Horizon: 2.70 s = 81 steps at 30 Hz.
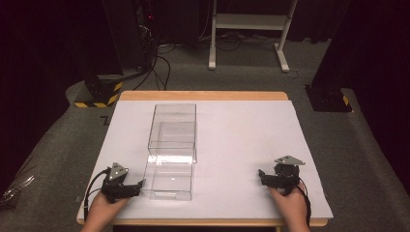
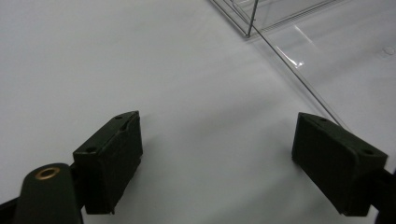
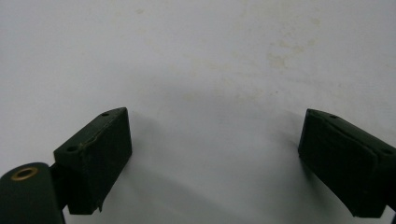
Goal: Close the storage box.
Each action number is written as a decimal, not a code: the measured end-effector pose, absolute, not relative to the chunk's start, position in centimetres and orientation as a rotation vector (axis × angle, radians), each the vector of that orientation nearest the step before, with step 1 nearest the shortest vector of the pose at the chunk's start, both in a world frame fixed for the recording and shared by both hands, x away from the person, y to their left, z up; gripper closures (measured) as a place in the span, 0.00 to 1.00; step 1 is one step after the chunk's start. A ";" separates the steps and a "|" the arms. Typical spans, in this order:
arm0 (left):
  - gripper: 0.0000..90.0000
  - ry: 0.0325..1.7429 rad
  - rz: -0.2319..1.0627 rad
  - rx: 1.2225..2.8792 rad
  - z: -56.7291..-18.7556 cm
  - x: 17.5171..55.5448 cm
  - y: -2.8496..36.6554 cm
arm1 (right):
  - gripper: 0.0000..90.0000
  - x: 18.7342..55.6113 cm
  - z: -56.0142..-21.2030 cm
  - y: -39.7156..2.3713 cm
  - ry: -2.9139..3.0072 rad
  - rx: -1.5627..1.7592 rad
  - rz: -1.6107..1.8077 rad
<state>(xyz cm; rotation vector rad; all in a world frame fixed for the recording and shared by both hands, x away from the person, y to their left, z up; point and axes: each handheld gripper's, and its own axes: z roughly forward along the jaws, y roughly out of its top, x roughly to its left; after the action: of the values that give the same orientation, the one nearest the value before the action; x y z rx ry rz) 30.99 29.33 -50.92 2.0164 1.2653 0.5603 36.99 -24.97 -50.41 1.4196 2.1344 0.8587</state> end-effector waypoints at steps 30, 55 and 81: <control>0.21 1.290 0.550 1.923 -49.7 30.3 31.0 | 0.10 37.0 -50.4 -25.0 2.136 1.424 0.860; 0.16 1.164 0.611 1.792 -46.0 28.3 31.2 | 0.10 37.0 -50.4 -25.0 2.135 1.425 0.860; 0.16 1.041 0.571 1.726 -43.9 26.1 29.4 | 0.10 37.1 -50.4 -25.0 2.136 1.427 0.863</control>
<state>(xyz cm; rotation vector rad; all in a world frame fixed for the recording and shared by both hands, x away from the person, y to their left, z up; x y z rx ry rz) 26.08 29.41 -43.92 1.7263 1.0407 0.5707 37.06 -25.01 -50.40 1.4266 2.1359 0.8626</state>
